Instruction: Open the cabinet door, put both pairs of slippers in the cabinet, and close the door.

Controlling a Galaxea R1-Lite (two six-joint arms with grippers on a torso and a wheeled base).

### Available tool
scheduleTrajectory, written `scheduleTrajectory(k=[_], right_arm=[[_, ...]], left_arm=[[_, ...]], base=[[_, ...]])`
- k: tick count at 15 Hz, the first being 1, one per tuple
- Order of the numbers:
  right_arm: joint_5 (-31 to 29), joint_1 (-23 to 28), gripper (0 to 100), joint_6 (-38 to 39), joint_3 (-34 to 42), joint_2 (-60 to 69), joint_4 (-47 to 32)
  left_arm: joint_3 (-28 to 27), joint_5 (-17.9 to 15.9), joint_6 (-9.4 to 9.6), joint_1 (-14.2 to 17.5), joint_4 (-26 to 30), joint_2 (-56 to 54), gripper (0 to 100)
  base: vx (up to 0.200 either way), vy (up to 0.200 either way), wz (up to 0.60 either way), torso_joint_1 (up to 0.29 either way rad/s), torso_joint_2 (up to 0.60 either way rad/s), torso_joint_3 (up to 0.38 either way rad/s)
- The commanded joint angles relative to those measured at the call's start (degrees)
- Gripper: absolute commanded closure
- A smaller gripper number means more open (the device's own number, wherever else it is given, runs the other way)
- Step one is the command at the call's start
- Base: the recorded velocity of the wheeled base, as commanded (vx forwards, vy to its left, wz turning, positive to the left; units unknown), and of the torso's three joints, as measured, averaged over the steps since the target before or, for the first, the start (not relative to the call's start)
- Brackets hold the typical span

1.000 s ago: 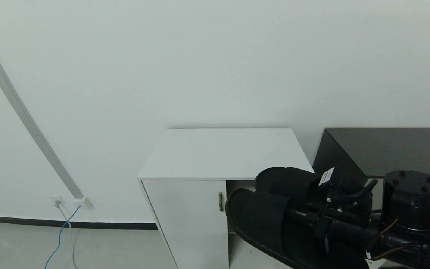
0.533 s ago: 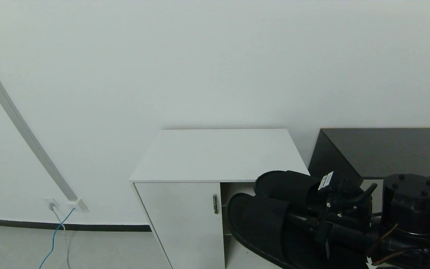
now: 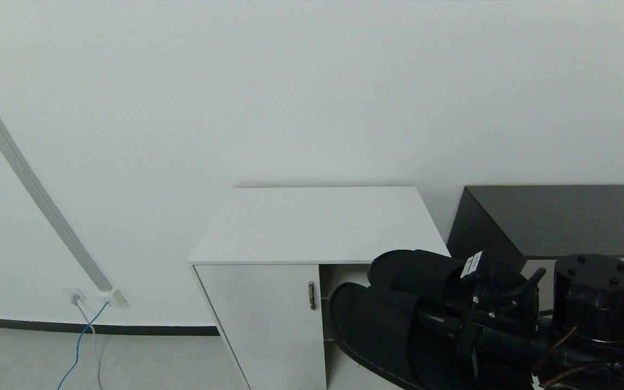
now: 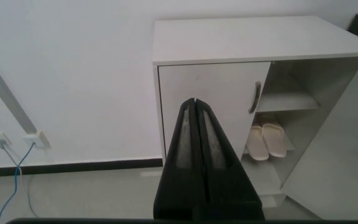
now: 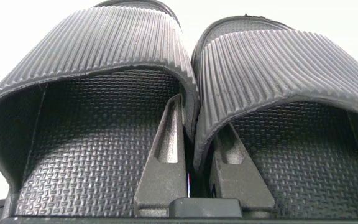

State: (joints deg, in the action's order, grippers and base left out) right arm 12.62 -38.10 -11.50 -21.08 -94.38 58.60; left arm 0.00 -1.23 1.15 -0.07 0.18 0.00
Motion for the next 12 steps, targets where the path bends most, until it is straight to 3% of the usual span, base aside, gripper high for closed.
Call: scheduleTrajectory(k=[1, 5, 12], right_arm=[[0.0, -0.1, 100, 0.0, 0.2, -0.1, 0.0], [0.0, -0.2, 100, 0.0, 0.3, -0.2, 0.0], [0.0, -0.4, 100, -0.1, 0.7, -0.2, 0.0]], left_arm=[[0.0, 0.0, 0.00, 0.0, 0.0, 0.0, 100], [-0.1, 0.0, 0.00, 0.0, 0.0, 0.0, 100], [-0.1, 0.0, 0.00, 0.0, 0.0, 0.0, 100]], base=[[0.000, 0.000, 0.00, 0.000, 0.00, 0.000], [0.000, 0.000, 0.00, -0.016, 0.03, 0.021], [0.000, 0.000, 0.00, -0.152, 0.34, 0.183]])
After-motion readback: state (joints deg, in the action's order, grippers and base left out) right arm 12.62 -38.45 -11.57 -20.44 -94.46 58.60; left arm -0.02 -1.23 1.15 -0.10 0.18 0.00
